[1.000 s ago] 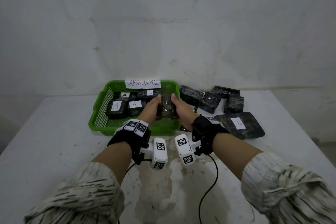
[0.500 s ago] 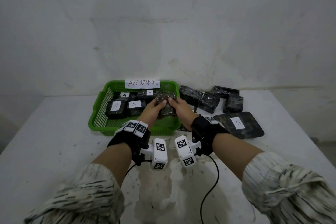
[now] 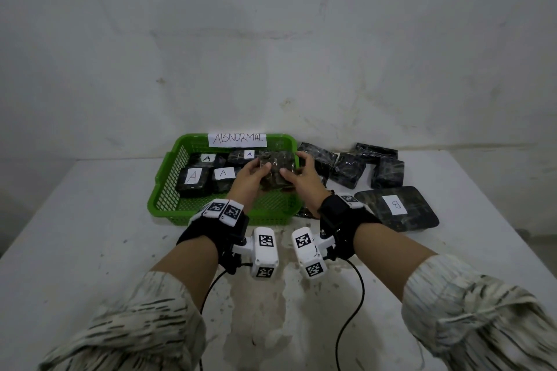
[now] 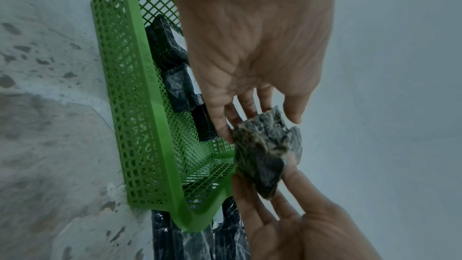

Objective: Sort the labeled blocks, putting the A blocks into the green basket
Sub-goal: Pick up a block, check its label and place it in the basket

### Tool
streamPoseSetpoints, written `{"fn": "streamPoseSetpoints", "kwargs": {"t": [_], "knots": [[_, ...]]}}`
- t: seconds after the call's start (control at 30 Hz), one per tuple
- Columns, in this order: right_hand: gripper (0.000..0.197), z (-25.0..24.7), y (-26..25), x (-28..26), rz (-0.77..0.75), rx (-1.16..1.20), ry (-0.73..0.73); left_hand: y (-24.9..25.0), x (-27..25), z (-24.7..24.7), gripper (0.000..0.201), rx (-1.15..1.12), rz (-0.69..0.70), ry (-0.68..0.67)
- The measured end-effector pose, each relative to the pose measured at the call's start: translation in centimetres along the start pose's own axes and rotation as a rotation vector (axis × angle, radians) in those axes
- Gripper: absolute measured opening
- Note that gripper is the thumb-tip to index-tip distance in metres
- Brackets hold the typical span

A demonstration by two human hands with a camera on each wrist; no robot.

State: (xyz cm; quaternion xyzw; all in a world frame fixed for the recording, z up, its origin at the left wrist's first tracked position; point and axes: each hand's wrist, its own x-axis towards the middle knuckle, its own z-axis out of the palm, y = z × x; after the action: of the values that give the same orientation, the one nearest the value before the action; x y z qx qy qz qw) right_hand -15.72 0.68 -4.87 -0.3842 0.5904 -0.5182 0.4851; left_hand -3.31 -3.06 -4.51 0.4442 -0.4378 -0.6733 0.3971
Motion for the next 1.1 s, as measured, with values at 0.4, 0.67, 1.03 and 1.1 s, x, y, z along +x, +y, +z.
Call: {"fn": "streamPoseSetpoints", "kwargs": {"t": [0.4, 0.67, 1.03, 1.1], "knots": [[0.05, -0.5, 0.0, 0.3, 0.123, 0.085, -0.019, 0.5, 0.2, -0.1, 0.028, 0.129, 0.057, -0.048], [0.022, -0.8, -0.2, -0.3, 0.248, 0.358, -0.237, 0.2, 0.4, -0.3, 0.039, 0.13, 0.035, 0.048], [0.042, -0.6, 0.0, -0.3, 0.233, 0.24, -0.184, 0.0, 0.0, 0.1, 0.034, 0.198, 0.129, -0.067], [0.036, -0.6, -0.2, -0.4, 0.24, 0.275, -0.209, -0.1, 0.2, -0.2, 0.033, 0.2, 0.136, -0.043]]}}
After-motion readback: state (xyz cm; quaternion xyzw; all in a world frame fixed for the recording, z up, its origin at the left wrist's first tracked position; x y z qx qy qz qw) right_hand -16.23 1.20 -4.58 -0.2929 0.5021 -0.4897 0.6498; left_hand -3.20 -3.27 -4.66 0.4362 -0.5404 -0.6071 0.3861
